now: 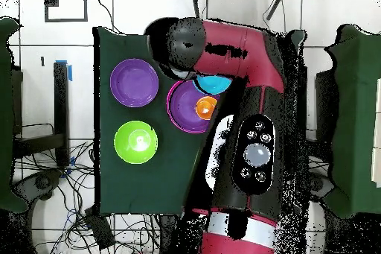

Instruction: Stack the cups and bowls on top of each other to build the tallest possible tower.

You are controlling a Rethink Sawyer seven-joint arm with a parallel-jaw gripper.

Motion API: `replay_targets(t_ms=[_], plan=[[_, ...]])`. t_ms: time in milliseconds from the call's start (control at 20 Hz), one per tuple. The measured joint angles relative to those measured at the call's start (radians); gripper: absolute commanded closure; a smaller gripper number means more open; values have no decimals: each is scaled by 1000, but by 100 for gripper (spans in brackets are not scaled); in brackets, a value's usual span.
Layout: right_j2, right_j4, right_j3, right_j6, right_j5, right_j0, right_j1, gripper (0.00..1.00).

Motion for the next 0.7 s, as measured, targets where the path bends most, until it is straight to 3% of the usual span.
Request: replay_targets(t_ms=[700], plan=[[-94,-3,19,0,-7,46,33,100]])
